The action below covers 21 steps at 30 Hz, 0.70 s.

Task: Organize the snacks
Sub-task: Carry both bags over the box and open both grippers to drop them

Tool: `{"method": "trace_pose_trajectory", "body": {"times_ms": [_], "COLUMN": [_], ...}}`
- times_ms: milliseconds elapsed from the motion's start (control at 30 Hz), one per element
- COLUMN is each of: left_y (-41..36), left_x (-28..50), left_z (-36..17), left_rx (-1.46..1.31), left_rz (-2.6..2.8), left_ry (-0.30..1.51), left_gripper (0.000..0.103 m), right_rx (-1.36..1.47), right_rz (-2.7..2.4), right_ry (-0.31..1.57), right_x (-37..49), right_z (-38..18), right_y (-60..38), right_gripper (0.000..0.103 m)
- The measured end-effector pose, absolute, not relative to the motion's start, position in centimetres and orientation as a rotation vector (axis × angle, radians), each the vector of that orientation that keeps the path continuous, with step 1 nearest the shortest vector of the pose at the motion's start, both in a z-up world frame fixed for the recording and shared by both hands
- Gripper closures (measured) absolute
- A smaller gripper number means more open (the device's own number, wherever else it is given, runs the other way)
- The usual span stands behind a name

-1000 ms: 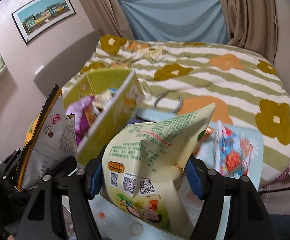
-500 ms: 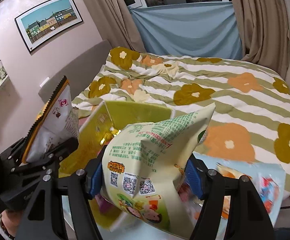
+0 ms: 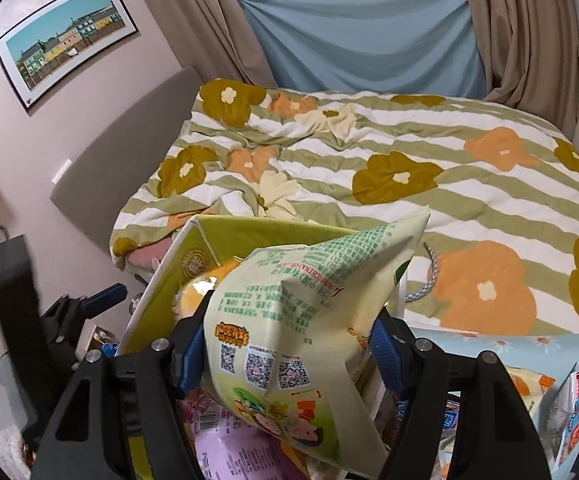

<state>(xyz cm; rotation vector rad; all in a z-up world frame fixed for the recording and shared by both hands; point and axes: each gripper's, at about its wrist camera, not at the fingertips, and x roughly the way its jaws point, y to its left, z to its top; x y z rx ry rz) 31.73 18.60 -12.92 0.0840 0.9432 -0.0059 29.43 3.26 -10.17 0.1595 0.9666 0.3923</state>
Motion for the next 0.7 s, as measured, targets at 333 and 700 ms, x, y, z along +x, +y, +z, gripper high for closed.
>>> {"method": "trace_pose_trajectory", "body": {"times_ms": [333,700], "left_y": [19.8,20.2], "left_x": [29.1,28.3], "left_z": [-14.1,-14.7], "left_rx": [0.014,-0.015], "left_rz": [0.009,0.07], "left_ry": [0.987,1.016], "left_gripper": [0.0,0.0], "right_rx": [0.136,0.114], "right_rz": [0.409,0.447], "right_ry": [1.0,1.071], "right_x": [30.9,33.9], "right_z": [-11.0,-13.7], "right_y": [4.8,6.5], "right_gripper": [0.038,0.018]}}
